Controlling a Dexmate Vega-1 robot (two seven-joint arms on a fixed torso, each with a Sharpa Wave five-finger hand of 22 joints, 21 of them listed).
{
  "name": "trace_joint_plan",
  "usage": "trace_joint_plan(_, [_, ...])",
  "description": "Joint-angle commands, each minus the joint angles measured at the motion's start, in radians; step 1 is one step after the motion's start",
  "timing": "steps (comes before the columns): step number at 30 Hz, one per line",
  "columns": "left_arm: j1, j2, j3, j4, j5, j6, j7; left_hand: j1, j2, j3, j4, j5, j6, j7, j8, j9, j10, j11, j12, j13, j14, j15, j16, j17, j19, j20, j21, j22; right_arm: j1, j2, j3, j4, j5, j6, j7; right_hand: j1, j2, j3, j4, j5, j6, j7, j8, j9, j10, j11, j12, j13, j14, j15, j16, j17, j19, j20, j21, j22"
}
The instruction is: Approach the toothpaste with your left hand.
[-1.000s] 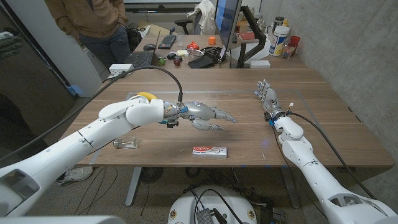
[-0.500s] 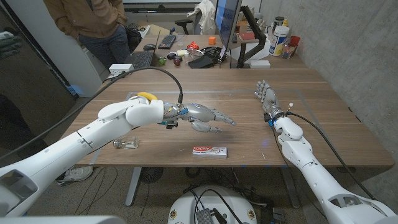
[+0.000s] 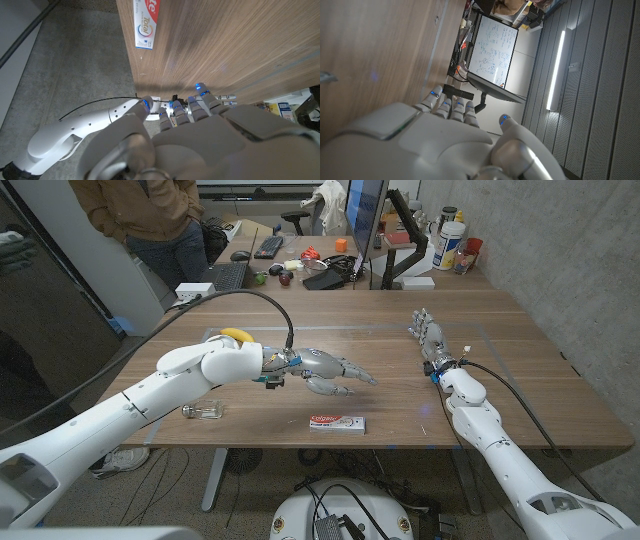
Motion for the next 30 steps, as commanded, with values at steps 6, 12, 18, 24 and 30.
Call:
trace_joint_plan(6, [-0.005, 0.003, 0.006, 0.012, 0.0, -0.005, -0.014, 0.019, 0.003, 0.015, 0.001, -0.003, 0.019, -0.001, 0.01, 0.002, 0.025, -0.006, 0.012, 0.002, 0.017, -0.082, 0.001, 0.002, 0.006, -0.001, 0.0, 0.005, 0.005, 0.006, -0.004, 0.009, -0.004, 0.0, -0.007, -0.006, 0.087, -0.005, -0.001, 0.008, 0.009, 0.002, 0.008, 0.005, 0.006, 0.0, 0.005, 0.004, 0.001, -0.024, -0.001, 0.0, 0.003, -0.078, -0.005, 0.005])
trace_joint_plan(12, [-0.009, 0.002, 0.01, 0.016, -0.001, -0.006, -0.024, 0.024, 0.004, 0.017, 0.001, -0.004, 0.026, -0.001, 0.011, 0.003, 0.031, -0.006, 0.013, 0.002, 0.021, -0.083, 0.002, 0.002, 0.01, 0.0, 0.001, 0.005, 0.005, 0.008, -0.004, 0.01, -0.004, 0.001, -0.01, -0.007, 0.087, -0.005, 0.0, 0.008, 0.009, 0.002, 0.007, 0.005, 0.005, -0.001, 0.005, 0.004, 0.001, -0.024, -0.001, 0.0, 0.003, -0.079, -0.006, 0.005])
trace_joint_plan(18, [-0.007, 0.002, 0.011, 0.013, 0.002, -0.002, -0.026, 0.028, 0.004, 0.02, 0.002, -0.004, 0.033, -0.001, 0.013, 0.003, 0.04, -0.008, 0.015, 0.002, 0.026, -0.088, 0.003, 0.002, 0.014, -0.003, 0.001, 0.005, 0.001, 0.008, -0.003, 0.007, -0.003, 0.001, -0.011, -0.006, 0.087, -0.005, -0.001, 0.008, 0.009, 0.001, 0.007, 0.005, 0.006, -0.001, 0.005, 0.004, 0.001, -0.024, -0.002, 0.0, 0.003, -0.079, -0.007, 0.005])
trace_joint_plan(24, [-0.001, 0.005, 0.013, 0.004, 0.006, 0.003, -0.031, 0.034, 0.003, 0.023, 0.002, -0.006, 0.044, -0.001, 0.015, 0.003, 0.056, -0.008, 0.019, 0.002, 0.034, -0.089, 0.004, 0.002, 0.017, -0.002, 0.0, 0.005, -0.005, 0.007, -0.002, 0.0, -0.002, 0.001, -0.011, -0.007, 0.086, -0.005, 0.0, 0.008, 0.01, 0.001, 0.008, 0.005, 0.006, 0.0, 0.005, 0.004, 0.001, -0.023, -0.002, 0.0, 0.003, -0.078, -0.008, 0.005])
trace_joint_plan(30, [0.004, 0.008, 0.013, -0.004, 0.009, 0.009, -0.035, 0.039, 0.003, 0.026, 0.002, -0.007, 0.056, -0.001, 0.018, 0.003, 0.068, -0.009, 0.022, 0.001, 0.039, -0.094, 0.004, 0.002, 0.018, -0.003, 0.0, 0.005, -0.015, 0.005, 0.0, -0.01, -0.001, -0.001, -0.013, -0.007, 0.086, -0.005, 0.0, 0.008, 0.01, 0.002, 0.008, 0.005, 0.007, 0.0, 0.005, 0.004, 0.001, -0.023, -0.002, 0.0, 0.004, -0.078, -0.009, 0.005])
